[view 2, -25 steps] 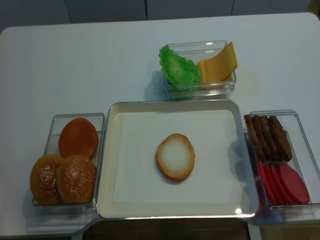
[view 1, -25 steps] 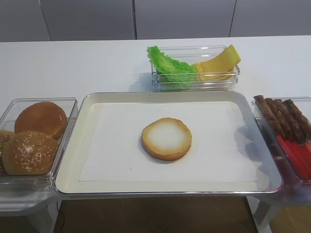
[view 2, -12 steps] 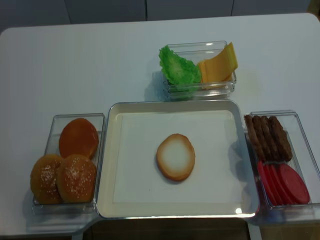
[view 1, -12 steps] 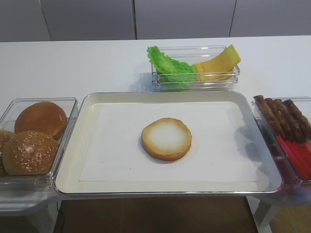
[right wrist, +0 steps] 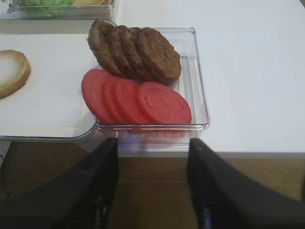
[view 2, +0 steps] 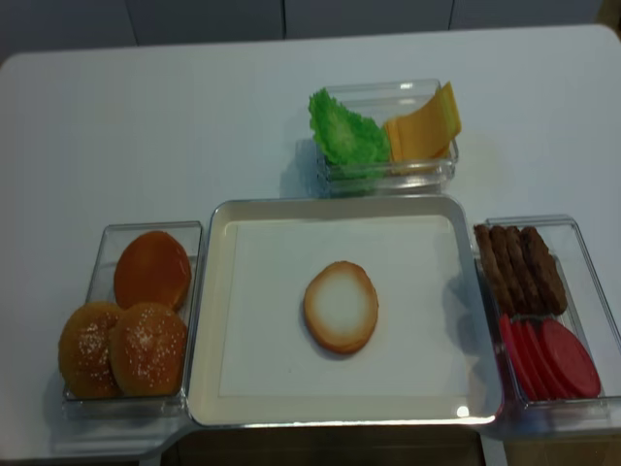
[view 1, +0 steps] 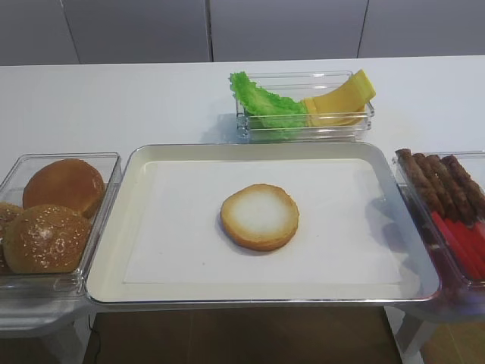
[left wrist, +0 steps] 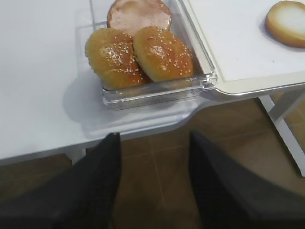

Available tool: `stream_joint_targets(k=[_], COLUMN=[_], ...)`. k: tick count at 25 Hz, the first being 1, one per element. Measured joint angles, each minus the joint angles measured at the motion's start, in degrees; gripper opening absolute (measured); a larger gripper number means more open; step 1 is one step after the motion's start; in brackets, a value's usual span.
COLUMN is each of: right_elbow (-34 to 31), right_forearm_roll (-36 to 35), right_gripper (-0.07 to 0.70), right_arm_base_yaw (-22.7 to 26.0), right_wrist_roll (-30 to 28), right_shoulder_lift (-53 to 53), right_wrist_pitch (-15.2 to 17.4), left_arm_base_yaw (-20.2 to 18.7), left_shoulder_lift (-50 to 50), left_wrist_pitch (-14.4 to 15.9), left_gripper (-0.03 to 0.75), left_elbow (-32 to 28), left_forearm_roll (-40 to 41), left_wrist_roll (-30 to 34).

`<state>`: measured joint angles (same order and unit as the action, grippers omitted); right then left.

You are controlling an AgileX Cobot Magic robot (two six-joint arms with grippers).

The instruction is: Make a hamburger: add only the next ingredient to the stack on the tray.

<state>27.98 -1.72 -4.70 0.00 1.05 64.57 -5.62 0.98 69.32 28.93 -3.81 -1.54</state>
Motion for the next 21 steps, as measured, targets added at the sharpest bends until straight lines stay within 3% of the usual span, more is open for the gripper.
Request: stream_joint_targets(k=[4,21], right_elbow=[0.0,0.0], right_forearm_roll=[0.0,0.0], right_gripper=[0.372,0.372], right_arm_base_yaw=[0.0,0.0], right_wrist_roll=[0.0,0.4], right_shoulder_lift=[0.0,0.0], right_wrist_pitch=[0.0,0.0], left_arm_base_yaw=[0.0,1.2], left_shoulder_lift=[0.0,0.0], left_wrist_pitch=[-1.5,-1.5], left_gripper=[0.347,0.347], left_elbow=[-0.7,-0.8], left_forearm_roll=[0.4,0.5], left_wrist_roll=[0.0,0.0])
